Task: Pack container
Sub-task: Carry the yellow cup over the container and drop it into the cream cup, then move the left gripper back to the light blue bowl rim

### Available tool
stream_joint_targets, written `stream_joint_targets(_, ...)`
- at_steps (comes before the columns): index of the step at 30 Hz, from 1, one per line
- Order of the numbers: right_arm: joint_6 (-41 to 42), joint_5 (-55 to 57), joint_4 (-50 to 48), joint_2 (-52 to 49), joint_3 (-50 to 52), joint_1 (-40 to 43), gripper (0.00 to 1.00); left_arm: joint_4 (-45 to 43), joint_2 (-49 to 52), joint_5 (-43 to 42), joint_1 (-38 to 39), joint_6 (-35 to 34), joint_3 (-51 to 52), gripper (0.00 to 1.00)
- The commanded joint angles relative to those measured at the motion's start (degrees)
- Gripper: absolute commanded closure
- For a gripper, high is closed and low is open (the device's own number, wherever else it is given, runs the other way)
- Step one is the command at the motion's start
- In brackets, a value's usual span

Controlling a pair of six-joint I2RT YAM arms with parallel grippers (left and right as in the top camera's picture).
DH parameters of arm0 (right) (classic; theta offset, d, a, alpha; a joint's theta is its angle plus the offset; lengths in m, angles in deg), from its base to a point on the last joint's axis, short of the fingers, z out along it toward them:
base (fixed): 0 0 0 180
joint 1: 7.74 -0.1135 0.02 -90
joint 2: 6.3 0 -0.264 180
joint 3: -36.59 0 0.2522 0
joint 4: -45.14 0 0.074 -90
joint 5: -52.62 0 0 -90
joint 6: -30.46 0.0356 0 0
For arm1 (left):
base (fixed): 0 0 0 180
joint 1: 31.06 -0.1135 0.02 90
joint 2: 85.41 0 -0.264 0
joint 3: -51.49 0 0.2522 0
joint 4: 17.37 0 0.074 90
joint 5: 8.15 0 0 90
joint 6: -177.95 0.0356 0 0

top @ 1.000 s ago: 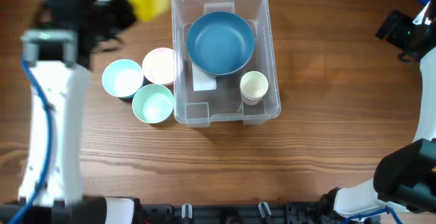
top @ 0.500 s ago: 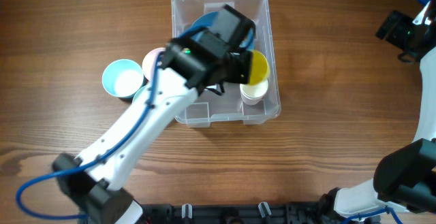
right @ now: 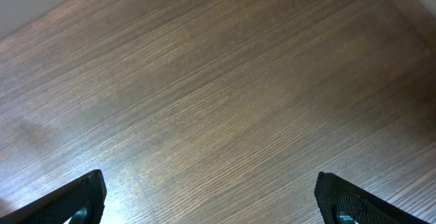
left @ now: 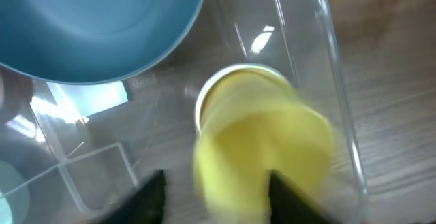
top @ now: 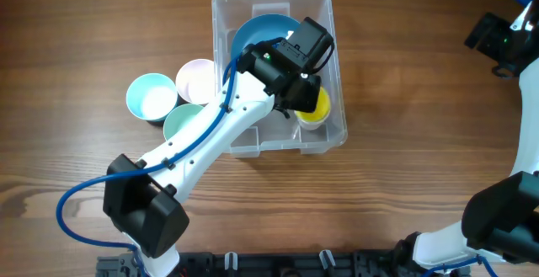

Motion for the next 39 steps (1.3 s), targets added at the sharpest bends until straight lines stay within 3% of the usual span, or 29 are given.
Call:
stream_joint_targets(1, 0.81, -0.7, -0.13, 0.94, -0.22, -0.09, 0.0, 0.02, -1.51, 8.63, -1.55, 0.02, -1.16, 0.45)
stream_joint_targets(5, 0.83, -0.7, -0.13, 0.94, -0.22, -0.09, 0.0, 3.28, -5.66, 14.69, -6.45, -0.02, -4.66, 0.44)
stream_joint_targets(12, 0.83, -0.7, -0.13, 0.94, -0.22, -0.09, 0.0, 14.56, -18.49, 13.94, -28.22, -6.49, -7.63, 0.43)
stream_joint_targets(18, 0.83, -0.7, -0.13, 0.94, -0.22, -0.09, 0.0, 21.44, -19.69, 10.75, -45.51, -6.51, -6.4, 0.42)
stream_joint_targets(25, 0.81, -0.7, -0.13, 0.94, -0.22, -0.09, 0.0, 8.9, -18.23, 1.64, -54.53, -4.74, 9.05, 0.45)
stream_joint_targets(31, 0.83, -0.7, -0.13, 0.94, -0.22, -0.09, 0.0, -5.7, -17.9, -6.19, -55.52, -0.83, 28.33, 0.45)
stream_joint_targets(39, 0.83, -0.72, -0.13, 0.94, -0.22, -0.09, 0.0, -15.52, -17.79, -7.06, -55.78, -1.27, 38.66, 0.44)
